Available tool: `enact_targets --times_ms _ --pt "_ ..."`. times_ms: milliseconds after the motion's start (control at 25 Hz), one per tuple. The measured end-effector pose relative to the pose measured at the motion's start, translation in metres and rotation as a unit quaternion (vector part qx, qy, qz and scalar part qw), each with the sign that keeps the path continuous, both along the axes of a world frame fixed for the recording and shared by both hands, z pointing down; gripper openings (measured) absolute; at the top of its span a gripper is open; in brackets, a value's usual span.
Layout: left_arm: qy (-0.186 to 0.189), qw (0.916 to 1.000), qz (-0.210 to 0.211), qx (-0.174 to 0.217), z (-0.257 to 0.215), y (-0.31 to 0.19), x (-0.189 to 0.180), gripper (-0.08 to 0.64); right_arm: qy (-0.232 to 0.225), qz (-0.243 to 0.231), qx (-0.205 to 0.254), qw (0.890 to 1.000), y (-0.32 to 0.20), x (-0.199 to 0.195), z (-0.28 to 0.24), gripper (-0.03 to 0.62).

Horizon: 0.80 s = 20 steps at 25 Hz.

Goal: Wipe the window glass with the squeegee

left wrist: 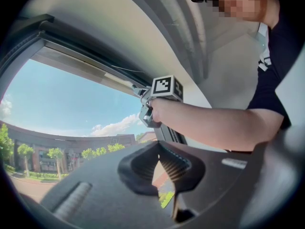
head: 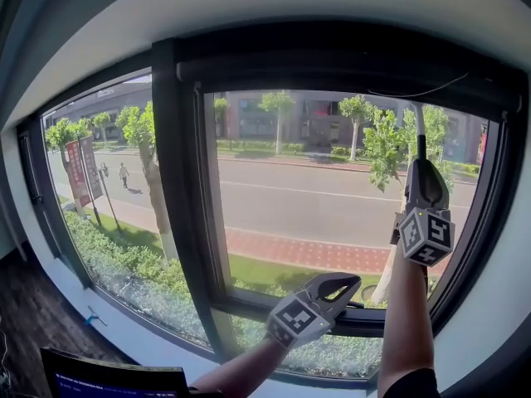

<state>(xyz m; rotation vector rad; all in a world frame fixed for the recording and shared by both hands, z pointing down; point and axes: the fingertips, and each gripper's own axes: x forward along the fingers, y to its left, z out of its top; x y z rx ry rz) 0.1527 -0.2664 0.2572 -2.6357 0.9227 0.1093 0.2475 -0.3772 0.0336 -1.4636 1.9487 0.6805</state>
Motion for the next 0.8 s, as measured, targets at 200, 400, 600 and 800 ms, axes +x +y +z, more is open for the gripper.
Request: enact_targets --times_ms 200,400,600,800 --pt "0.001 1.0000 0.000 0.001 0.001 -0.001 -0.002 0.002 -0.003 0.008 0.007 1.000 -0.003 -0.002 0.001 0.100" --pt "0.007 1.0000 0.000 0.001 0.001 0.000 -0.005 0.002 -0.002 0.004 0.008 1.000 -0.004 0.000 0.005 0.098" --pt "0.006 1.0000 0.003 -0.002 0.005 0.002 -0.005 0.002 -0.001 -0.001 0.006 1.000 -0.002 -0.001 0.013 0.098" --pt "-0.001 1.0000 0.005 0.000 0.008 0.007 -0.005 0.002 0.001 -0.003 -0.015 1.000 -0.005 -0.001 0.029 0.098"
